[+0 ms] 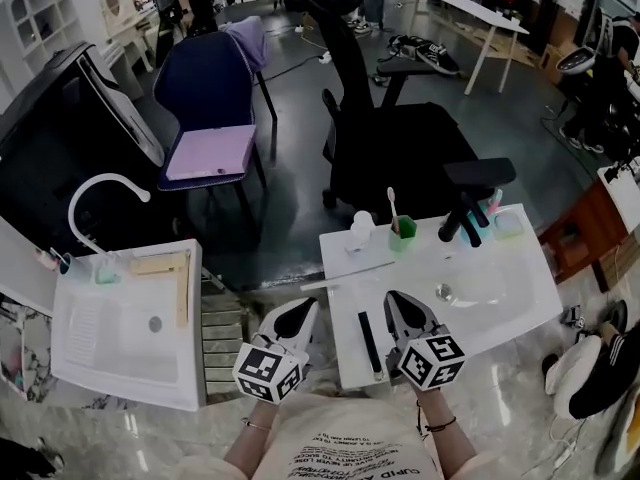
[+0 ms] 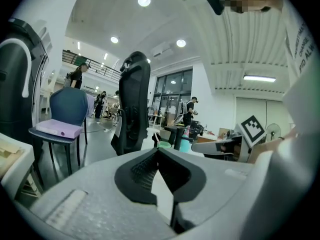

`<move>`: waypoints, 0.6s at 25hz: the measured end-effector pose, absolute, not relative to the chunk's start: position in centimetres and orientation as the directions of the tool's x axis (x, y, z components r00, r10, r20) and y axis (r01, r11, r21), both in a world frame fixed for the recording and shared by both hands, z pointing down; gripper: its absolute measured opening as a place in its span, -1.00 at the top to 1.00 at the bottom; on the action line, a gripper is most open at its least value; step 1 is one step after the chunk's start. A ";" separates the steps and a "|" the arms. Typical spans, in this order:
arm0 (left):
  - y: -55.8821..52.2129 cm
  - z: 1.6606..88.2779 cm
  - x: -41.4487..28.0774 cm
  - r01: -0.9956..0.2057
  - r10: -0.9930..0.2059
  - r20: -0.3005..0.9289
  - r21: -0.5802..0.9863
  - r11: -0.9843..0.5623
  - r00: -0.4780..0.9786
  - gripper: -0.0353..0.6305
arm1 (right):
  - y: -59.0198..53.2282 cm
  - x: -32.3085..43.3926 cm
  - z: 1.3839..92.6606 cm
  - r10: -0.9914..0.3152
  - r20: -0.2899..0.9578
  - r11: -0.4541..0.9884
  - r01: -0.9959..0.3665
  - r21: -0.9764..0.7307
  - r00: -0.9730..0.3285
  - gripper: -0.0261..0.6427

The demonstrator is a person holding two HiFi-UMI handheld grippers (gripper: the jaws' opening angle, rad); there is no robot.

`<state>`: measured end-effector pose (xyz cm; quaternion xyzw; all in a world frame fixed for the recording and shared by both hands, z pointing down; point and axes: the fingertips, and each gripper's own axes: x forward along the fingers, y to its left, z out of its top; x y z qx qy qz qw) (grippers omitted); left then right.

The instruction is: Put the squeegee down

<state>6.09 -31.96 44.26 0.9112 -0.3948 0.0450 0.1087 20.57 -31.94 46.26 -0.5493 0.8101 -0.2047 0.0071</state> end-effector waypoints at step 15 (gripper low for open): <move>-32.3 41.5 4.5 -0.760 -0.756 0.083 0.113 -0.640 0.649 0.83 | -31.7 22.9 41.4 -0.927 0.055 0.338 -0.891 -0.302 -0.371 0.91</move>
